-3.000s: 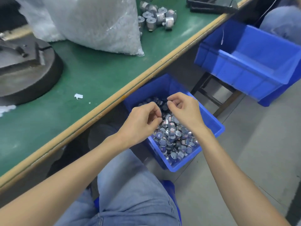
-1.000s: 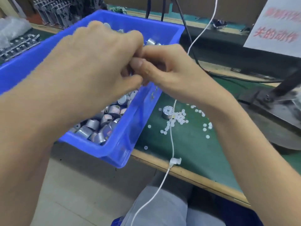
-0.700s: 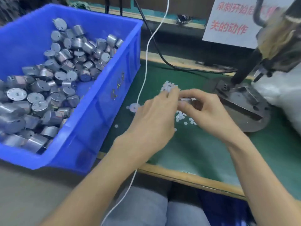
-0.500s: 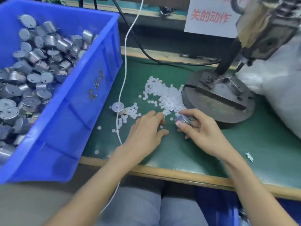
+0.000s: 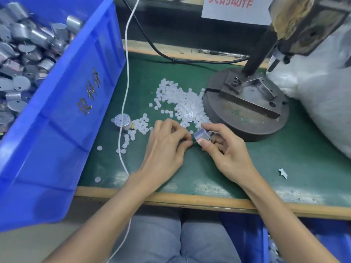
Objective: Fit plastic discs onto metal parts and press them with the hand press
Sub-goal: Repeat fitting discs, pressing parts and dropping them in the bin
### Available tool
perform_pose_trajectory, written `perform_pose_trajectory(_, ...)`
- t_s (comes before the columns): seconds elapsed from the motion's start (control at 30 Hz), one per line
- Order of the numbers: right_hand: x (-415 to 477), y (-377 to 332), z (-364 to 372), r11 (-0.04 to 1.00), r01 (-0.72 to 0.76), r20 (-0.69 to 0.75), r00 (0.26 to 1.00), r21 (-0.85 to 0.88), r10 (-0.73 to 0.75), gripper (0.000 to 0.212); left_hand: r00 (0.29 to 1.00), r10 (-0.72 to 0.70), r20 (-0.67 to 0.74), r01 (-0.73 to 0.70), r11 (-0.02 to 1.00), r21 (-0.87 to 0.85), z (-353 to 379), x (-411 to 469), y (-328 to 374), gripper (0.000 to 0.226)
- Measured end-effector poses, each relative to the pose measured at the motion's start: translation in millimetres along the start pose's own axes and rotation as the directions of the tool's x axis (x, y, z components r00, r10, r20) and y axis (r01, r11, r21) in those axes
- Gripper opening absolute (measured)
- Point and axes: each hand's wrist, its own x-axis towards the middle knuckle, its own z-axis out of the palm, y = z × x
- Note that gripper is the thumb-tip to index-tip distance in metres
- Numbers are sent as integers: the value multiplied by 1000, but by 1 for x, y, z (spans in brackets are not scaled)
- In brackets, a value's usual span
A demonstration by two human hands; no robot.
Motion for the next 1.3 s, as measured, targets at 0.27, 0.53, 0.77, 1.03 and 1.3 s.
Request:
perform_pose_trajectory(0.27,3,2,3,987,72,18,997,-146,-70,25,995,-51,89,63,990,-130,-13,-2,-10,17)
perform_pose_trajectory(0.53,4,-3,6,955,155,24,988,-252,-154,23,996,-63,69,73,987,-142,-10,-2,-8,12)
perform_pose_trajectory(0.77,5,-5,6,940,184,35,983,-286,-182,25,997,-63,43,69,984,-166,-7,-2,-9,7)
perform_pose_trajectory(1.03,3,-10,8,901,216,67,976,-376,-206,25,998,-63,32,68,980,-189,-6,-2,-10,4)
perform_pose_trajectory(1.3,4,-10,6,907,234,66,972,-349,-226,23,997,-75,32,80,979,-185,-7,-2,-8,6)
